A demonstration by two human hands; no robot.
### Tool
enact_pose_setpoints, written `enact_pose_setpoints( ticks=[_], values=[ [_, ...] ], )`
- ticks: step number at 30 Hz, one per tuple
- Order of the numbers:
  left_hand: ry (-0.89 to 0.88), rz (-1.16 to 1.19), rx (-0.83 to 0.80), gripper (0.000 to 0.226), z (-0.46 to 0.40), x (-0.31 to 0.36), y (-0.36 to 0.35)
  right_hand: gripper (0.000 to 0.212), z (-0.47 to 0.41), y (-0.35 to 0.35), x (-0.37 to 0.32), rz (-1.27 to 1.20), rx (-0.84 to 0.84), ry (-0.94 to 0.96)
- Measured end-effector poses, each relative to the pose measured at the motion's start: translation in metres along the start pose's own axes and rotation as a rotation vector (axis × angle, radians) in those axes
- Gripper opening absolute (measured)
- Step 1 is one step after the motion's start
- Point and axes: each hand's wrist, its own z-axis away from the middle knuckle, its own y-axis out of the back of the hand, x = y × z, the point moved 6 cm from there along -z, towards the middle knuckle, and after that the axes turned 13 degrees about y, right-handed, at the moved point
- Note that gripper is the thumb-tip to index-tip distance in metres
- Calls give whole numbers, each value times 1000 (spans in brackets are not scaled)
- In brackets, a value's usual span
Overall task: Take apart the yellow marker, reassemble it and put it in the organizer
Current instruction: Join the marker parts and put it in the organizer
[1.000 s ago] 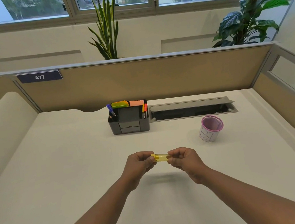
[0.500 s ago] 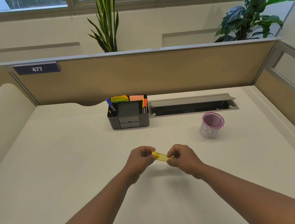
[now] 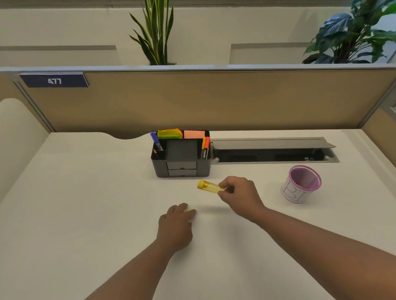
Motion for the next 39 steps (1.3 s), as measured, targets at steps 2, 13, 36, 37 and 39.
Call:
enact_pose_setpoints(
  ticks=[2, 13, 36, 37, 39],
  values=[
    [6, 1, 21, 51, -10, -4, 2, 16, -25, -5, -12, 28, 14, 48],
    [-92, 63, 126, 39, -55, -12, 6, 16, -134, -29, -39, 92, 49, 233],
    [-96, 166, 212, 34, -74, -8, 10, 43, -150, -50, -30, 23, 45, 209],
    [-99, 156, 195, 34, -74, -8, 11, 43, -148, -47, -30, 22, 56, 216],
    [-103, 131, 147, 37, -74, -7, 12, 43, -139, -42, -30, 29, 62, 229]
  ],
)
